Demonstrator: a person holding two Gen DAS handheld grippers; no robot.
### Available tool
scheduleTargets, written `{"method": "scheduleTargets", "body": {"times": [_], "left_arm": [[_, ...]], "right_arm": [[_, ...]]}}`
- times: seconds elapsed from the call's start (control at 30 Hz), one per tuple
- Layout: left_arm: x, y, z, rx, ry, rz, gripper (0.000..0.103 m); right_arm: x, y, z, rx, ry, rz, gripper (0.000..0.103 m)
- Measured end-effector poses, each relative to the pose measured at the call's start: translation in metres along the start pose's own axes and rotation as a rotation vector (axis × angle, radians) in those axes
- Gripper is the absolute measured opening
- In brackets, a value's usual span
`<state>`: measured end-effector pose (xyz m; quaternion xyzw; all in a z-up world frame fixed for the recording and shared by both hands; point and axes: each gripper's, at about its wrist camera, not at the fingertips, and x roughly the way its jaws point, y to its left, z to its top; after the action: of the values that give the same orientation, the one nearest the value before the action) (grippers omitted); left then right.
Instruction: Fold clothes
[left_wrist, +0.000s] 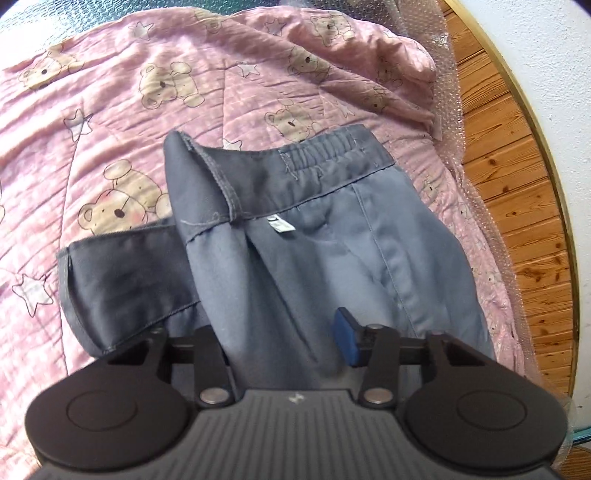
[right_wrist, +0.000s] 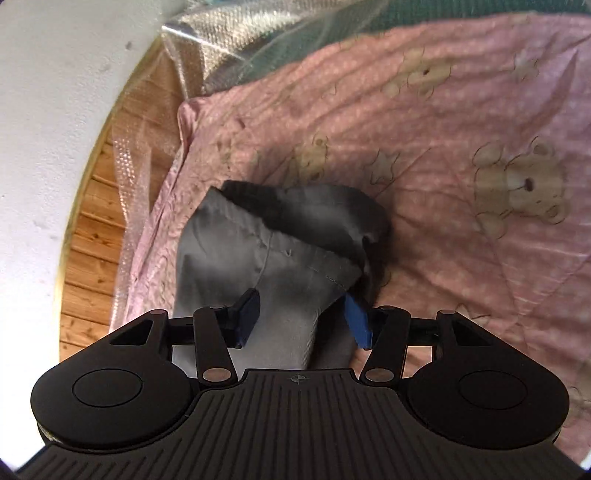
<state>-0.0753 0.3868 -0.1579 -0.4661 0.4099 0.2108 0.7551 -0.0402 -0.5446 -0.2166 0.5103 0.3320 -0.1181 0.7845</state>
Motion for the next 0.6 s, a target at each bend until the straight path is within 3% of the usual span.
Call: {"method": "scheduleTargets", "body": {"times": [0.07,0.13,0.17,0.2,0.27,0.33,0.43,0.5,0.6], "left_arm": [[0.002,-0.002,0.003,0.005,0.007,0.012,0.026],[0.003,-0.003,0.006,0.006,0.01,0.018,0.025],[0.002,-0.004,0.006,0.01,0.005,0.017,0.01],[-0.002,-0.007,0.007,0.021,-0.003,0.008,0.005],[-0.021,-0.013,0.007,0.045,-0.044,-0.031,0.004],[-0.053,-0.018,0.003,0.074,-0.092,-0.111,0.004],[-0.084,-0.006,-0.021,0.125,-0.082,-0.121,0.004],[-0.072,0.019,-0.034,0.094,-0.033,-0.056,0.004],[-0.045,0.048,-0.051,0.051,0.031,0.03,0.004]], "right_arm": [[0.007,0.004,0.0,-0.019,0.025,0.016,0.032],[0.013,0.011,-0.001,-0.056,0.036,0.008,0.032],[0.016,0.015,-0.001,-0.075,0.042,0.005,0.025],[0.017,0.022,0.001,-0.117,0.041,-0.013,0.0],[0.015,0.043,0.008,-0.208,0.019,-0.032,0.0],[-0.008,0.075,0.022,-0.283,-0.054,0.045,0.0],[-0.047,0.109,0.038,-0.365,-0.141,0.117,0.0],[-0.047,0.099,0.041,-0.385,-0.117,0.049,0.0],[-0.01,0.052,0.036,-0.339,0.001,-0.125,0.0]]}}
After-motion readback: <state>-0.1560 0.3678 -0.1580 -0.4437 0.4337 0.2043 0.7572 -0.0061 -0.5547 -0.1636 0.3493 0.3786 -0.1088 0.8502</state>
